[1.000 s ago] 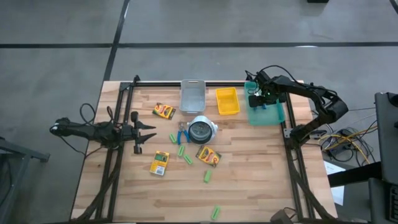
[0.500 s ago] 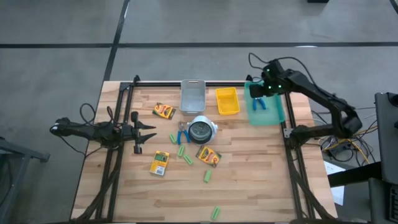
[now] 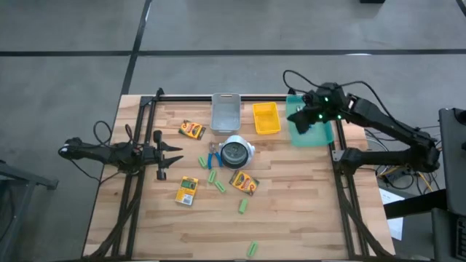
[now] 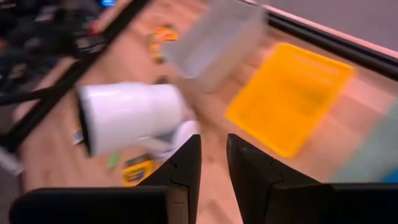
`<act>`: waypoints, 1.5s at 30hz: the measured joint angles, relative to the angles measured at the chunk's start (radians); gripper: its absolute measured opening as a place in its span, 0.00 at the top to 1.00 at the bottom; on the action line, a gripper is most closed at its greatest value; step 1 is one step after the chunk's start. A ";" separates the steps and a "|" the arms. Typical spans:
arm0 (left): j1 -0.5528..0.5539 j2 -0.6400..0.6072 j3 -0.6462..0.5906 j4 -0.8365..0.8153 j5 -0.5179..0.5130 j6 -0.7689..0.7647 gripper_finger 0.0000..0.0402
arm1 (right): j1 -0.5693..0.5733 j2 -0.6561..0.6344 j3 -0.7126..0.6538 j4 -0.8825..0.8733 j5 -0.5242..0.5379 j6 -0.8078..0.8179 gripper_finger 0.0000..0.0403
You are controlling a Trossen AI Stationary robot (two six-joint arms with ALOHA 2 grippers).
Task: Pick & Place School Supplies
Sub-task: Put the blue punch plier into the green bin
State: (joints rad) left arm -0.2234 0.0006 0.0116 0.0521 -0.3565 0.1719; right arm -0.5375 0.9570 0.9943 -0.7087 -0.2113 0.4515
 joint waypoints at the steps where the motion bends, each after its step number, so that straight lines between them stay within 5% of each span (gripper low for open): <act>1: 0.000 0.000 0.000 0.000 0.000 0.000 0.67 | 0.029 -0.008 0.000 0.012 0.000 0.006 0.82; 8: 0.000 0.000 0.000 0.000 0.000 0.000 0.67 | 0.219 -0.014 0.000 0.141 0.002 0.039 0.81; 15: 0.000 0.000 0.000 0.000 0.000 0.000 0.67 | 0.414 0.044 -0.003 0.233 0.019 -0.124 0.82; 21: 0.000 0.000 0.000 0.000 0.000 0.000 0.67 | 0.586 0.051 -0.003 0.287 0.259 -0.204 0.83; 25: 0.000 0.000 0.000 0.000 0.000 0.000 0.67 | 0.666 0.017 -0.005 0.285 0.299 -0.246 0.83; 45: 0.000 0.000 0.000 0.000 0.000 0.000 0.67 | 0.706 -0.126 -0.006 0.288 0.293 -0.227 0.80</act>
State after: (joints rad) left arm -0.2230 0.0007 0.0116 0.0521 -0.3565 0.1720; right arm 0.1680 0.8307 0.9878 -0.4205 0.0818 0.2249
